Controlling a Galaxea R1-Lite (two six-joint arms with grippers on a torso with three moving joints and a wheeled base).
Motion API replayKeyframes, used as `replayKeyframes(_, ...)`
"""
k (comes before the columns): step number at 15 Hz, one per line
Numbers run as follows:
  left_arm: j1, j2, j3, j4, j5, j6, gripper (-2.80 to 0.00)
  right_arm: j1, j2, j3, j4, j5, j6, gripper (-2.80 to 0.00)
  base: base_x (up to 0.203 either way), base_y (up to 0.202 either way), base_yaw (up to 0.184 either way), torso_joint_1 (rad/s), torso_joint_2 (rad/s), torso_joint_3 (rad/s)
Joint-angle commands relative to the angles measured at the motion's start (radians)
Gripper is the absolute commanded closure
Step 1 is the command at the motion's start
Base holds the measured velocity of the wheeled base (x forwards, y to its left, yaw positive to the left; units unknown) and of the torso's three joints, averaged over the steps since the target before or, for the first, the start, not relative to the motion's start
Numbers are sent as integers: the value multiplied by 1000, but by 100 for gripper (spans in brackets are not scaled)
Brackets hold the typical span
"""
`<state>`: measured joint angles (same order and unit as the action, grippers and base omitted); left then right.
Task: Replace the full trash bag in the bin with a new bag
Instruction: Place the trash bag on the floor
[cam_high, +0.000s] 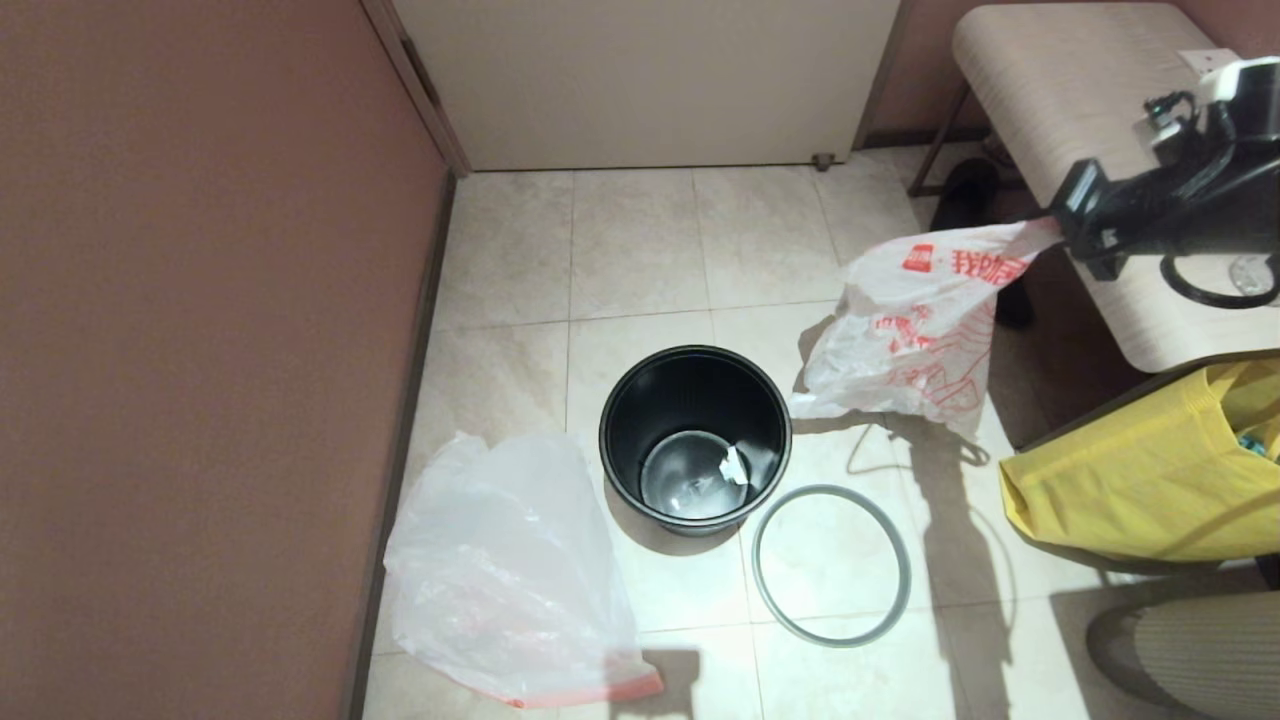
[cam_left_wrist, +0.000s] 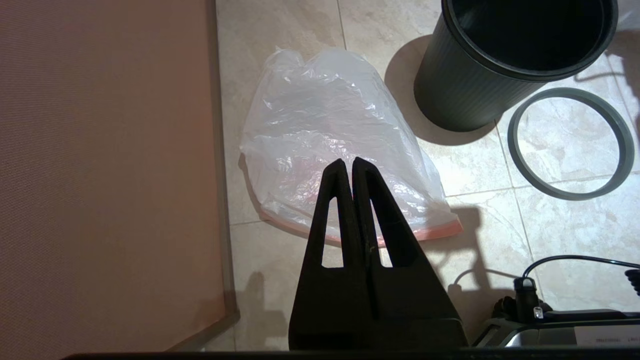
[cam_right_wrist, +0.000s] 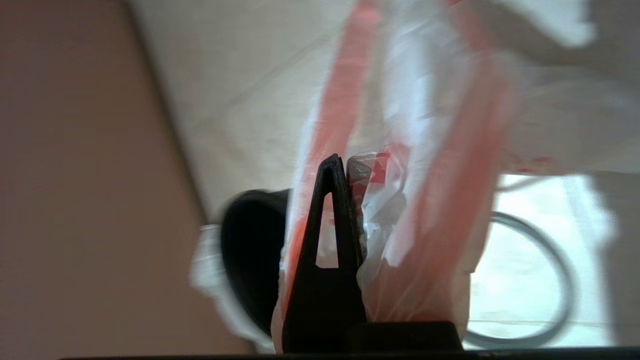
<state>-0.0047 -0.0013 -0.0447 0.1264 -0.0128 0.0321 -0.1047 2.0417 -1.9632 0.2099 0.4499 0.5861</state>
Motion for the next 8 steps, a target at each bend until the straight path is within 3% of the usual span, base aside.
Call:
replayKeyframes(1,0,1,0,1,0,0,0,6,146,0,-1,-92,-58,0,0,0,0,0,0,0)
replayKeyframes(4,0,1,0,1,0,0,0,26,244,1,-25,-313,-218,0,0,0,0,0,0,0)
replayKeyframes(8,0,1,0,1,0,0,0,39,141,1,68,-323,-228,0,0,0,0,0,0,0)
